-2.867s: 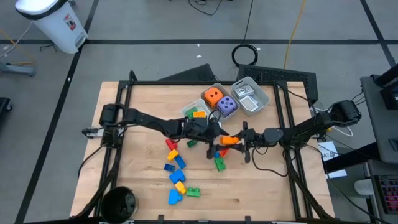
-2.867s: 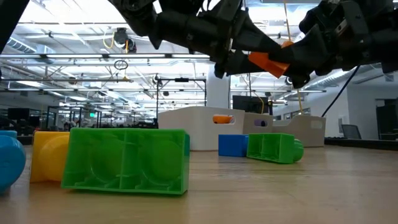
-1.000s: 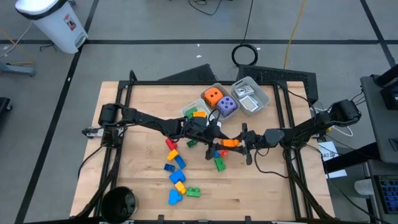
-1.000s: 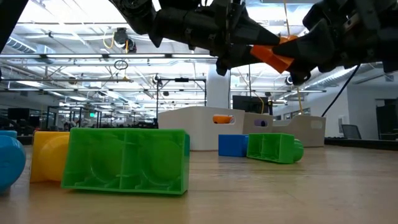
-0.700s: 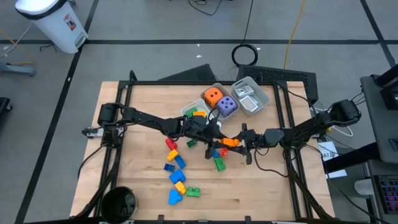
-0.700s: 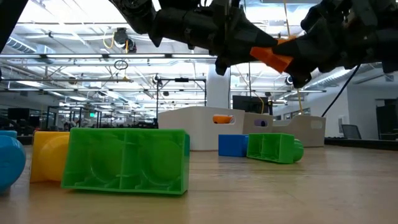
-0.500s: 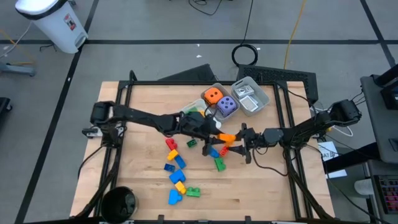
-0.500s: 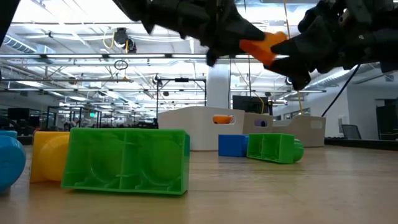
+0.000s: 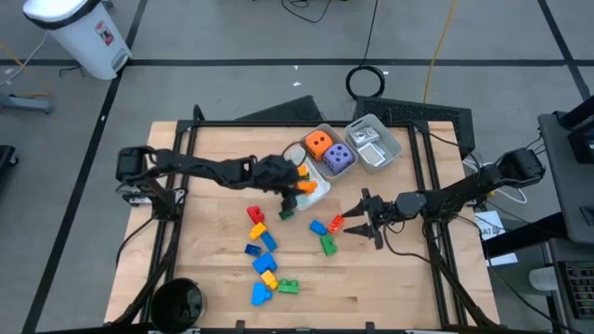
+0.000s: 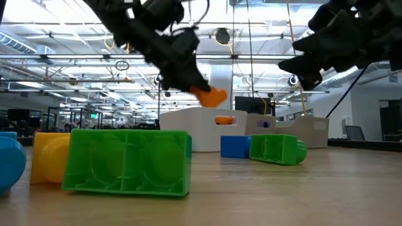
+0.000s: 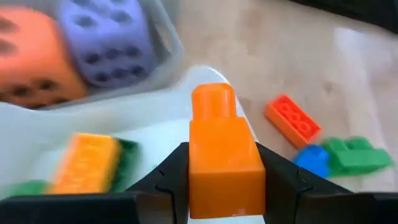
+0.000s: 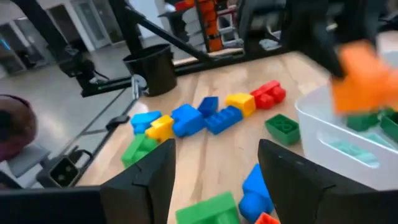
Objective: Pick & Place Toys
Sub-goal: Put the orange game piece into the white bin
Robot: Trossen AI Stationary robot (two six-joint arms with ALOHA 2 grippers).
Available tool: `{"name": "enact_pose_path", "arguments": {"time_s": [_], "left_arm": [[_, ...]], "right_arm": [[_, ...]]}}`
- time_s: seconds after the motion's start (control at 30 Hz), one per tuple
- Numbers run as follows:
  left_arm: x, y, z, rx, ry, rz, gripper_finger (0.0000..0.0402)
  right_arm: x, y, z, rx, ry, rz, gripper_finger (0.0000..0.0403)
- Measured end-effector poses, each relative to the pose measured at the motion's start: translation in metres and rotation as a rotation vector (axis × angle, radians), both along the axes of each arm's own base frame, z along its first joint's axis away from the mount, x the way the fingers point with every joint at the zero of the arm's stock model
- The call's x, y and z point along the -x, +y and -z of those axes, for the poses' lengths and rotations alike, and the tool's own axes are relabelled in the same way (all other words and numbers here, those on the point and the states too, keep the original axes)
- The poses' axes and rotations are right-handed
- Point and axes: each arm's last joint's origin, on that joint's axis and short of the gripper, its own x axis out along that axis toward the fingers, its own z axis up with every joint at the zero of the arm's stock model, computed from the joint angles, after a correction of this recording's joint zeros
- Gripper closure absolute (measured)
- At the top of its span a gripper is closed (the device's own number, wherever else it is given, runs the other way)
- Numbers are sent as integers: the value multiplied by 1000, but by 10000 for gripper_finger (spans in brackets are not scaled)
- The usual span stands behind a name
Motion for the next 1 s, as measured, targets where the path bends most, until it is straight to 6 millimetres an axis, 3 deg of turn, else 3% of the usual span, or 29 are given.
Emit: {"name": "enact_pose_path", "arguments": {"time_s": [0.1, 0.2, 0.33, 0.5, 0.67, 1.0], "left_arm": [[0, 3, 17, 37, 22, -19, 243], [-3, 7, 23, 3, 19, -76, 173], [-5, 7, 23, -13, -3, -92, 90], [-7, 8, 19, -19, -42, -96, 29], [-9, 8, 16, -21, -85, -94, 7], [-10, 8, 15, -22, -93, -94, 9]], "right_arm": [[0, 0, -1, 11, -5, 4, 201], [0, 0, 0, 20, 2, 5, 202], [0, 0, 1, 33, 5, 5, 202], [-1, 0, 6, 91, 26, 26, 198], [-4, 5, 30, 209, 160, 88, 184], [-11, 1, 67, 185, 391, 66, 203]]}}
